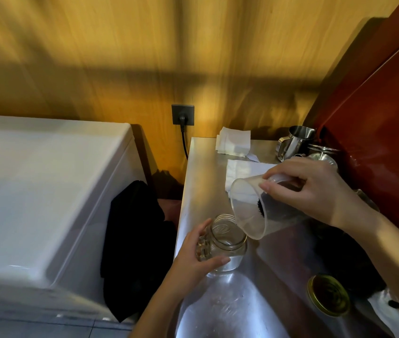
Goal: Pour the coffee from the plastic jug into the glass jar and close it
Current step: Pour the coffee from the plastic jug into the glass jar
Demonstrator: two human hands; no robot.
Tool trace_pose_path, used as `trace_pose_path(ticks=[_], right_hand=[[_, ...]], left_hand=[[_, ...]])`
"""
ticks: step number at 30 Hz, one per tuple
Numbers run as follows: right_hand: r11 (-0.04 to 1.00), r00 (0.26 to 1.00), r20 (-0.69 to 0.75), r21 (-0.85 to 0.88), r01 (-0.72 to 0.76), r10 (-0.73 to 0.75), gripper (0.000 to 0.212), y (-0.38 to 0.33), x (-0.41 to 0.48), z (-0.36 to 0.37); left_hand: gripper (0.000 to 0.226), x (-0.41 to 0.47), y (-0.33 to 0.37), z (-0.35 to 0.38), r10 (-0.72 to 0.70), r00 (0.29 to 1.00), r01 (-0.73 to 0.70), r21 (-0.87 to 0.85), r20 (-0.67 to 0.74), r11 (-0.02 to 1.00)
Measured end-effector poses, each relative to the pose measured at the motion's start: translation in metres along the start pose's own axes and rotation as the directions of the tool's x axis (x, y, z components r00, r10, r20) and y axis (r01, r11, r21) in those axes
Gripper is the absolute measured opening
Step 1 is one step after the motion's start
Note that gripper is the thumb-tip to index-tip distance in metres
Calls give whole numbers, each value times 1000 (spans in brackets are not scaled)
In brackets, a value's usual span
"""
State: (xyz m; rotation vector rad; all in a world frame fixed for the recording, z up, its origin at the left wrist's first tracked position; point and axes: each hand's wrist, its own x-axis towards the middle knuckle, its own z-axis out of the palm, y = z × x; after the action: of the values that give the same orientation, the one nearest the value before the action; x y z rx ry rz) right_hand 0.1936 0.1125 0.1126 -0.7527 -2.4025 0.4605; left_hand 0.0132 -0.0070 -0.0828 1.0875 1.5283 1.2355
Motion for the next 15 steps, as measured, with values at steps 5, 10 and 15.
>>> trace_pose_path(ticks=[5,10,15], right_hand=[[996,996,51,-46,77,-75,16,-6,5,1],[992,991,81,-56,115,-110,16,-10,9,3],[980,979,131,-107,170,-155,16,-12,15,6]], left_hand=[[86,0,-1,2,-6,1000,5,-13,-6,1000],[86,-1,1,4,0,1000,0,5,-10,1000],[87,-3,2,6,30,999,-29,14,-35,999]])
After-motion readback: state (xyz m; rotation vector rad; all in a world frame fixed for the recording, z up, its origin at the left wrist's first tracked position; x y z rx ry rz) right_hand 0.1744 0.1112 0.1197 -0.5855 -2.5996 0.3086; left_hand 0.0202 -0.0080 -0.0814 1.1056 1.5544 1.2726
